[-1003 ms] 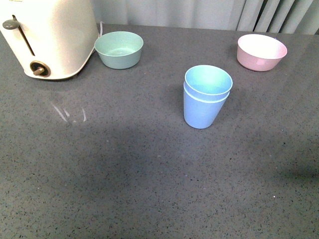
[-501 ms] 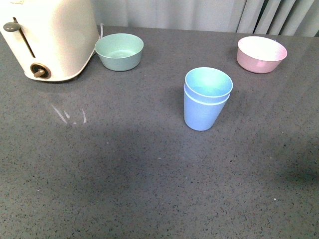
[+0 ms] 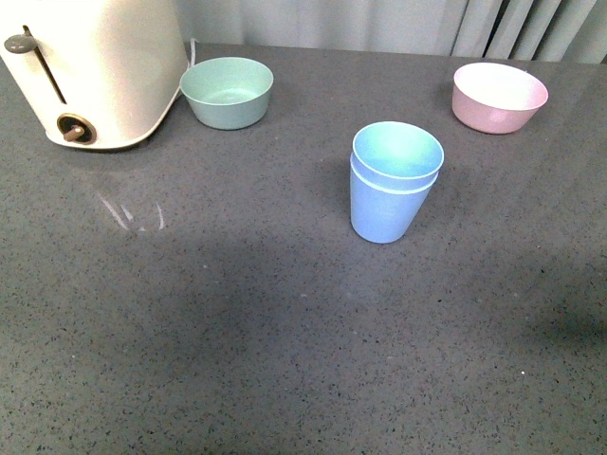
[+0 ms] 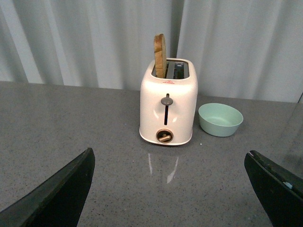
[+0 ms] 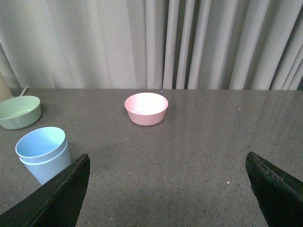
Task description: Stack blue cups with both arms
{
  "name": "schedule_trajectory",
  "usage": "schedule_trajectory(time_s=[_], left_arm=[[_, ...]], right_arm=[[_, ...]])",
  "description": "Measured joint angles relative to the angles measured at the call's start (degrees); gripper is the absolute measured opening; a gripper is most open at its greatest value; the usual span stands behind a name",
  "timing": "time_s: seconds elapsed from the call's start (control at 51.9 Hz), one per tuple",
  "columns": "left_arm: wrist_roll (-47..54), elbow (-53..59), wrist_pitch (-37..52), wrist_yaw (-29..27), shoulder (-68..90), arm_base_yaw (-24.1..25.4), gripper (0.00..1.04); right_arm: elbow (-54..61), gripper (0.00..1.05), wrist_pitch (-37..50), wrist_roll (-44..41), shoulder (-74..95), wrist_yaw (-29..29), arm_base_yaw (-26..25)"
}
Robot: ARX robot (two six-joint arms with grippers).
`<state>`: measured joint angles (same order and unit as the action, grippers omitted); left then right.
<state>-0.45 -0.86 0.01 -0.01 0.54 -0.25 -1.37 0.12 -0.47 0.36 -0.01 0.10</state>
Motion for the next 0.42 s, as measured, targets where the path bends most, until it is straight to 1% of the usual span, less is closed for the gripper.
schedule_trajectory(time_s=[0.424], left_arm=[[0.0,0.0,0.0,0.0,0.0,0.0,0.96]], right_arm=[[0.0,0.96,0.0,0.02,-0.02,0.0,0.0]])
